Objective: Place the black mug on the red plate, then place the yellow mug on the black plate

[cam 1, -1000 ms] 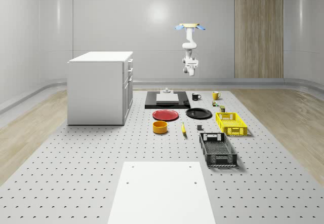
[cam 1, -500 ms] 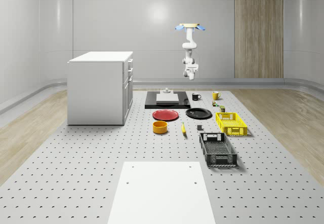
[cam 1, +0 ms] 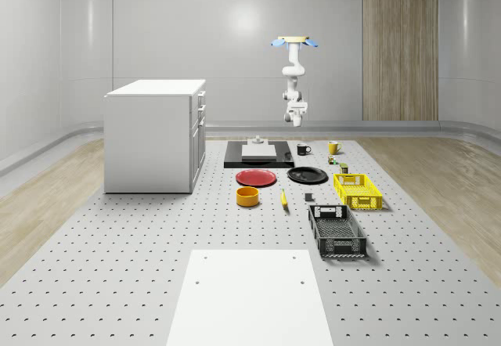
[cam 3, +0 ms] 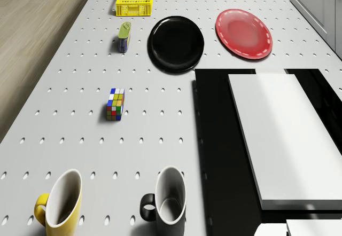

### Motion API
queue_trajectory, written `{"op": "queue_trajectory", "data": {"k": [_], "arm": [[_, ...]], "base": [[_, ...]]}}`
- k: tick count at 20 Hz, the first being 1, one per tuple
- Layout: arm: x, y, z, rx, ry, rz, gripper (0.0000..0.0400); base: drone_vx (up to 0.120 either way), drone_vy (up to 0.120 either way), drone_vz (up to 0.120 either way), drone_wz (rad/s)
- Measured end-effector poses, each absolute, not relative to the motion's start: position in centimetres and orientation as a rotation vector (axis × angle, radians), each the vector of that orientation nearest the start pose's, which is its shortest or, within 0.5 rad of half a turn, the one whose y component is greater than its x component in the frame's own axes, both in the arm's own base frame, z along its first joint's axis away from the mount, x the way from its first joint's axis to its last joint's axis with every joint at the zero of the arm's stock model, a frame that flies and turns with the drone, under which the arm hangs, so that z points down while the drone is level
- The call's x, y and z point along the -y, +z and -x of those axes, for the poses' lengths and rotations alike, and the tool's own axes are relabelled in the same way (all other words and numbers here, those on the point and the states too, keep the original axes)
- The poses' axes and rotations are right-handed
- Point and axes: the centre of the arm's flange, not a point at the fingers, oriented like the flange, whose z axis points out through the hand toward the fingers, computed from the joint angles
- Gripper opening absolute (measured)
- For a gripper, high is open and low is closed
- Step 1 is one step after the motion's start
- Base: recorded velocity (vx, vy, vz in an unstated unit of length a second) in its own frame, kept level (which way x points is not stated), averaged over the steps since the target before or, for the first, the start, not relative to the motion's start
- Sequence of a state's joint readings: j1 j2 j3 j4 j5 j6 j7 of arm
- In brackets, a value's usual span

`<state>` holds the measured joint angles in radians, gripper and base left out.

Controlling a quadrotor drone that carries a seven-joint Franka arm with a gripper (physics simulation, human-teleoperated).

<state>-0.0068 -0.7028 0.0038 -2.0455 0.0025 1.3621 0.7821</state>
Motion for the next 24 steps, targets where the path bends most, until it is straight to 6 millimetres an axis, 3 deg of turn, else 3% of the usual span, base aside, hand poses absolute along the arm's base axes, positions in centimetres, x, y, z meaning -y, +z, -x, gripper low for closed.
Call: {"op": "queue_trajectory", "data": {"k": [8,11,24], "arm": [[-0.01,69.11,-30.38,-1.199,-0.037,2.894,0.04],[-0.01,69.12,-30.36,-1.198,-0.041,2.893,0.04],[-0.09,69.13,-30.26,-1.2,-0.06,2.896,0.04]], "base": [[0.12,0.0,0.0,0.0],[0.12,-0.093,0.0,0.0],[0.12,-0.022,0.0,0.0]]}}
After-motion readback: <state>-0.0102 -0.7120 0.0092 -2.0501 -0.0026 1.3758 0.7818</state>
